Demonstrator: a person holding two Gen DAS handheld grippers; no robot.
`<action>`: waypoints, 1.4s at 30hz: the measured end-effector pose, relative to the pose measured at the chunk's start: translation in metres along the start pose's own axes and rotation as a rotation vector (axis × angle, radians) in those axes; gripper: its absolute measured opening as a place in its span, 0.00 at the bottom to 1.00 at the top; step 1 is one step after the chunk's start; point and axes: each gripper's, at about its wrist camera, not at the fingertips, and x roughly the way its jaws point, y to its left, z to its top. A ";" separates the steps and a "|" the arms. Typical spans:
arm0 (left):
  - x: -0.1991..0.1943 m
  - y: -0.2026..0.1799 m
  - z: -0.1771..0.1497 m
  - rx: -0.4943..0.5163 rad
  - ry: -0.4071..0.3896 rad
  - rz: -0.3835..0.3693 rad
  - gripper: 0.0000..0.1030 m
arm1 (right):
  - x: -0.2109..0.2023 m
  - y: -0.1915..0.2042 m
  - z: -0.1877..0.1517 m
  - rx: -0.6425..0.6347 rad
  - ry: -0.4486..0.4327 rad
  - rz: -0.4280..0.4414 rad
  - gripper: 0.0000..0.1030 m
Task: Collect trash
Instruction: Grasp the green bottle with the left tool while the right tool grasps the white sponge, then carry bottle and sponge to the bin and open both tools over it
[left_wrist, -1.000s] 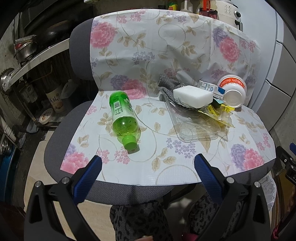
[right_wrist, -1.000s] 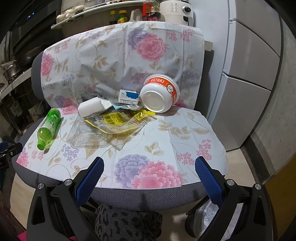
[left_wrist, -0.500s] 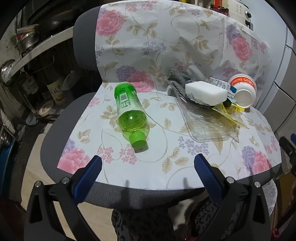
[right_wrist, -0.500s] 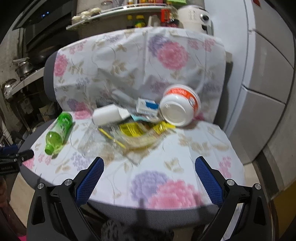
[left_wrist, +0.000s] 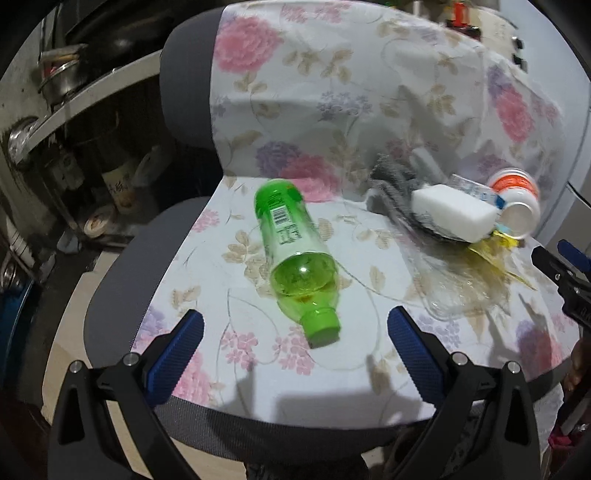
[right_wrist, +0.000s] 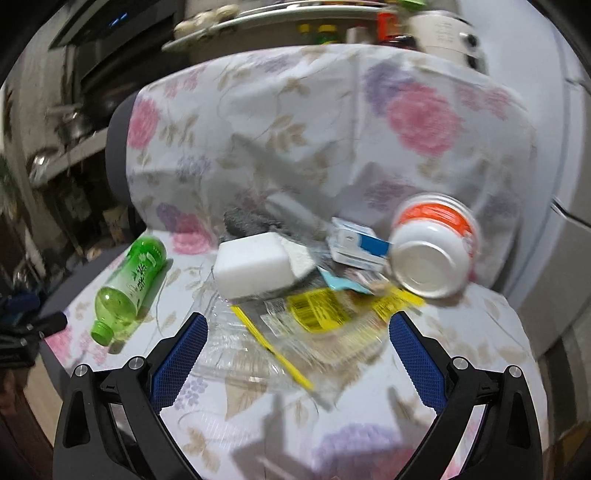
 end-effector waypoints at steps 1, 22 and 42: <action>0.005 0.000 0.003 0.003 0.004 0.007 0.94 | 0.008 0.003 0.003 -0.010 0.004 0.009 0.94; 0.046 0.013 0.031 -0.082 0.006 -0.068 0.89 | 0.074 0.022 0.029 -0.115 0.115 0.098 0.64; 0.119 0.008 0.069 -0.148 0.112 -0.012 0.74 | -0.043 -0.011 -0.012 -0.017 -0.113 -0.041 0.64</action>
